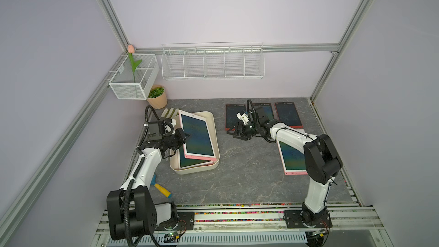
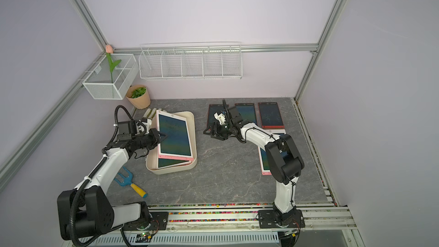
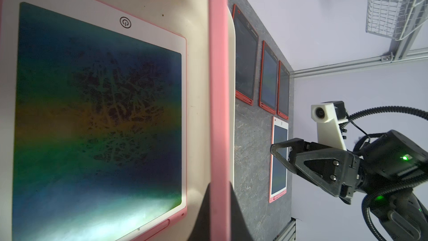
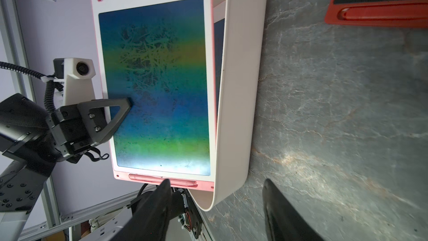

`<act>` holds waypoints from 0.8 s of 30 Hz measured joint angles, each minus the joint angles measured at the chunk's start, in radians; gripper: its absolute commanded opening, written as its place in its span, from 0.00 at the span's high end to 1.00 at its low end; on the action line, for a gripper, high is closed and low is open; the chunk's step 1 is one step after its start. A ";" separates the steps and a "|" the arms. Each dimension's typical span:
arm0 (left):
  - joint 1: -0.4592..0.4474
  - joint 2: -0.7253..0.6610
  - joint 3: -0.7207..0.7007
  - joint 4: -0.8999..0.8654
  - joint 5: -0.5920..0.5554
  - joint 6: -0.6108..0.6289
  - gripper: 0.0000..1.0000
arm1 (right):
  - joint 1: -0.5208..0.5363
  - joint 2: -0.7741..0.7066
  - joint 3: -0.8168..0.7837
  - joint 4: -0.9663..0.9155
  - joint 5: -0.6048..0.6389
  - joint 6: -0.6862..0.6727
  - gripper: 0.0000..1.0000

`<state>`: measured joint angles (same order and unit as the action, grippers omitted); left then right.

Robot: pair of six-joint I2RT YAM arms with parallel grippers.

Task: Take out the writing tablet from the storage box
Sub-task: Pick up the writing tablet from the storage box.

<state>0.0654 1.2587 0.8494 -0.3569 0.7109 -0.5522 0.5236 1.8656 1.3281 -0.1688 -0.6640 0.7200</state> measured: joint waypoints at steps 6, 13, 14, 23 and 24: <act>-0.008 -0.076 0.004 -0.016 0.019 -0.045 0.90 | -0.047 -0.130 -0.088 -0.014 -0.012 -0.014 0.36; -0.154 -0.139 0.058 -0.030 -0.017 -0.115 0.90 | -0.128 -0.323 -0.241 -0.014 -0.040 -0.014 0.36; -0.190 -0.141 0.063 -0.024 -0.029 -0.130 0.90 | -0.142 -0.347 -0.267 -0.015 -0.047 -0.014 0.36; -0.549 -0.069 0.086 0.069 -0.192 -0.234 0.90 | -0.239 -0.551 -0.478 -0.030 -0.107 0.000 0.33; -0.580 -0.050 0.087 0.085 -0.208 -0.243 0.90 | -0.251 -0.572 -0.502 -0.035 -0.115 0.005 0.33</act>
<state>-0.5144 1.2087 0.9360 -0.2718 0.5034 -0.7956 0.2722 1.2934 0.8257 -0.2035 -0.7792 0.7246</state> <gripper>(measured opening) 0.102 0.664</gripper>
